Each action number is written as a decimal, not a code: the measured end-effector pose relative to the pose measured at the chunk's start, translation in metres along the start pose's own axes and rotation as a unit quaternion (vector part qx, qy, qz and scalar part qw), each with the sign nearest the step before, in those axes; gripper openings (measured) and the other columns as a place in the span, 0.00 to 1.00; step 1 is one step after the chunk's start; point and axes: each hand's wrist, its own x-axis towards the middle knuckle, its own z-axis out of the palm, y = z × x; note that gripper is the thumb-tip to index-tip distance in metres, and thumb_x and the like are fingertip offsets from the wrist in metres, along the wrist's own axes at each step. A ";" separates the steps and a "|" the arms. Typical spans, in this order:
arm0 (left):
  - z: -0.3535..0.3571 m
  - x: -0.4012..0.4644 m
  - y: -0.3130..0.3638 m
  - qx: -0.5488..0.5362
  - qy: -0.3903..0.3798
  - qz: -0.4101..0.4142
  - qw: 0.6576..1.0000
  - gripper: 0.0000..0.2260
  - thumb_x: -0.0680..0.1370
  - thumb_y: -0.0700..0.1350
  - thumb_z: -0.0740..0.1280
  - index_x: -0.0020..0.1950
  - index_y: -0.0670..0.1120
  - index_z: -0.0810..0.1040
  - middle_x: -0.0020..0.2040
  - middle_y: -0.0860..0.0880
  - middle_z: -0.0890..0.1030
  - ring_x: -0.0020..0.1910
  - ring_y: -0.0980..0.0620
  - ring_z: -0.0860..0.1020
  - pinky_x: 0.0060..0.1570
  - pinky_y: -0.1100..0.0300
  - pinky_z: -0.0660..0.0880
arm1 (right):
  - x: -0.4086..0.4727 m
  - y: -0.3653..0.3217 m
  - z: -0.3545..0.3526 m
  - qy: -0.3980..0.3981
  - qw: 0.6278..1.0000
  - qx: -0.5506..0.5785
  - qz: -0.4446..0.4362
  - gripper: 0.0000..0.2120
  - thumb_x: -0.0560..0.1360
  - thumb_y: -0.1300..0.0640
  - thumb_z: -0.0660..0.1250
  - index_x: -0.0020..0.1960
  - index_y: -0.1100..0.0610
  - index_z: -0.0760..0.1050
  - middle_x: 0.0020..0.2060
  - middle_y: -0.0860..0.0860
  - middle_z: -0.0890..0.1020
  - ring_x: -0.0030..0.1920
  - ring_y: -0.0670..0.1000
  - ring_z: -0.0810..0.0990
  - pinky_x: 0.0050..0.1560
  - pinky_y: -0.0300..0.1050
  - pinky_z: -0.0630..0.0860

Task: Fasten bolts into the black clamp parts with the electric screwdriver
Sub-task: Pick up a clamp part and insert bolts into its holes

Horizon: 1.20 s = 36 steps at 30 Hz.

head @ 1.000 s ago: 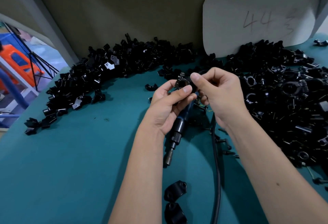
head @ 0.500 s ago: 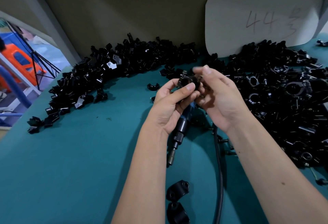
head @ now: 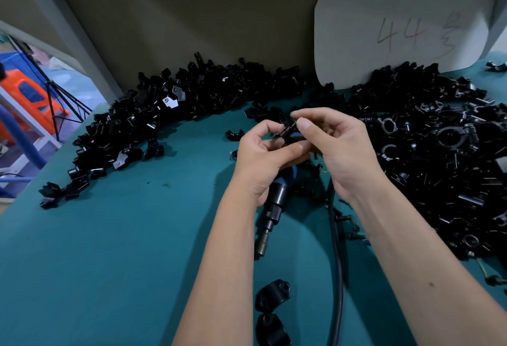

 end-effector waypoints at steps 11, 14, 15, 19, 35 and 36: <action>-0.003 0.001 0.001 0.168 -0.003 0.100 0.981 0.15 0.70 0.33 0.81 0.48 0.41 0.78 0.41 0.40 0.87 0.39 0.41 0.87 0.42 0.52 0.84 | 0.004 0.008 0.001 0.051 0.998 -0.032 -0.021 0.09 0.76 0.59 0.76 0.39 0.49 0.85 0.37 0.47 0.86 0.42 0.45 0.83 0.46 0.38 0.79; -0.006 0.001 -0.001 0.192 0.002 0.097 0.977 0.15 0.69 0.35 0.82 0.47 0.46 0.79 0.41 0.42 0.87 0.39 0.44 0.87 0.42 0.51 0.83 | 0.006 0.010 -0.004 0.040 0.996 -0.067 -0.033 0.07 0.77 0.53 0.76 0.40 0.49 0.84 0.38 0.47 0.85 0.42 0.45 0.82 0.47 0.40 0.78; -0.006 0.001 -0.002 0.180 0.004 0.088 0.980 0.15 0.69 0.34 0.81 0.47 0.46 0.79 0.41 0.42 0.87 0.39 0.43 0.87 0.42 0.51 0.83 | 0.006 0.010 -0.006 0.030 0.996 -0.074 -0.036 0.06 0.78 0.50 0.74 0.42 0.50 0.84 0.39 0.47 0.84 0.42 0.44 0.81 0.47 0.39 0.78; -0.004 0.001 -0.002 0.033 0.013 0.051 0.998 0.14 0.72 0.29 0.77 0.50 0.40 0.77 0.41 0.41 0.86 0.38 0.44 0.86 0.42 0.57 0.83 | 0.006 0.011 -0.009 0.000 0.997 -0.076 -0.026 0.05 0.81 0.56 0.71 0.51 0.51 0.86 0.45 0.51 0.87 0.45 0.50 0.83 0.44 0.46 0.82; -0.002 -0.001 -0.002 -0.025 -0.032 0.015 0.999 0.07 0.76 0.43 0.75 0.46 0.46 0.77 0.44 0.48 0.84 0.40 0.51 0.83 0.44 0.61 0.80 | 0.005 0.013 -0.002 0.106 0.989 -0.097 -0.029 0.16 0.73 0.49 0.80 0.34 0.56 0.79 0.30 0.55 0.80 0.31 0.50 0.76 0.33 0.47 0.77; -0.002 -0.001 -0.001 -0.035 -0.028 0.013 0.999 0.07 0.77 0.46 0.73 0.47 0.46 0.76 0.44 0.48 0.83 0.40 0.52 0.82 0.42 0.61 0.80 | 0.004 0.012 -0.002 0.100 0.987 -0.117 -0.042 0.16 0.74 0.48 0.79 0.35 0.55 0.80 0.31 0.57 0.80 0.30 0.53 0.77 0.33 0.51 0.78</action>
